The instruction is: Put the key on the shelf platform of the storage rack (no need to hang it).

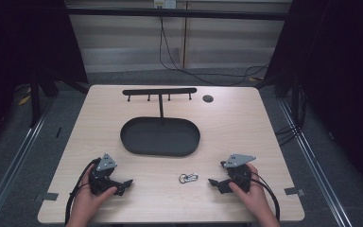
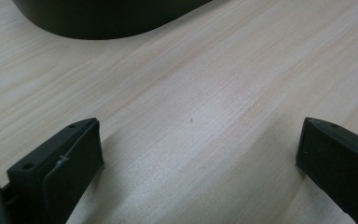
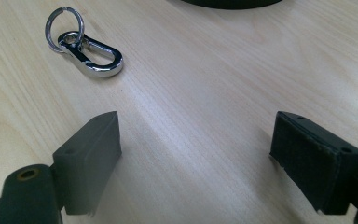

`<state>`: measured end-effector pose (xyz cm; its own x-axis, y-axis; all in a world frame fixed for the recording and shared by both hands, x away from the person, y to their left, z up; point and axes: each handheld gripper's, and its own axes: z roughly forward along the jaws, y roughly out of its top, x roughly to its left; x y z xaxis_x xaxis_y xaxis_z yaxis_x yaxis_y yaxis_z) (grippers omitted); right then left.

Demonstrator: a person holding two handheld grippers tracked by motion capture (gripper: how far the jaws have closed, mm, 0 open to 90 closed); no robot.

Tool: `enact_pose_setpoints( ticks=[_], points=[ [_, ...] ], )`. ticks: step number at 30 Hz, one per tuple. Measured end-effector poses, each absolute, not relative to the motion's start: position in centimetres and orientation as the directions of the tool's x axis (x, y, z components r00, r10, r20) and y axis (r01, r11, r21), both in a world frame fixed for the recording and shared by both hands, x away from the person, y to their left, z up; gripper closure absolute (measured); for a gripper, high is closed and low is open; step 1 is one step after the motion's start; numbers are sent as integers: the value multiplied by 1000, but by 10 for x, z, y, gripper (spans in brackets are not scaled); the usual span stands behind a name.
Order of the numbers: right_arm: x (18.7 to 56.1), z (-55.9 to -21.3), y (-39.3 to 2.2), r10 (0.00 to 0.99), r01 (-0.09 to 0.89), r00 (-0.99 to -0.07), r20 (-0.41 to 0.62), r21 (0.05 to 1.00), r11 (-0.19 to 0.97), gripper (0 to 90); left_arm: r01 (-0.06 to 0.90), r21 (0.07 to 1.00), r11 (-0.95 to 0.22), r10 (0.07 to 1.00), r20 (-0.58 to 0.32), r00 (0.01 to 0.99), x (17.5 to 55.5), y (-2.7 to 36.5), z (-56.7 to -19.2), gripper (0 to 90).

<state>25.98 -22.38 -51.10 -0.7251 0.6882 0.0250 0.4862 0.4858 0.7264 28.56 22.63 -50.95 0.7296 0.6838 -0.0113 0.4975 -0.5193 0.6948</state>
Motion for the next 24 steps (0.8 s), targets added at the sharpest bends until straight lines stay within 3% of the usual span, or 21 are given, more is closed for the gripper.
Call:
enact_pose_setpoints(
  ticks=[10,24],
  points=[
    [259,-511,-223,695,488,-719,22,727,482,154,497,695,-520,684,-11,730,286,226,-509,0],
    [266,-491,-205,578,488,-814,49,597,637,312,497,694,-520,685,-9,728,286,226,-509,0]
  ],
)
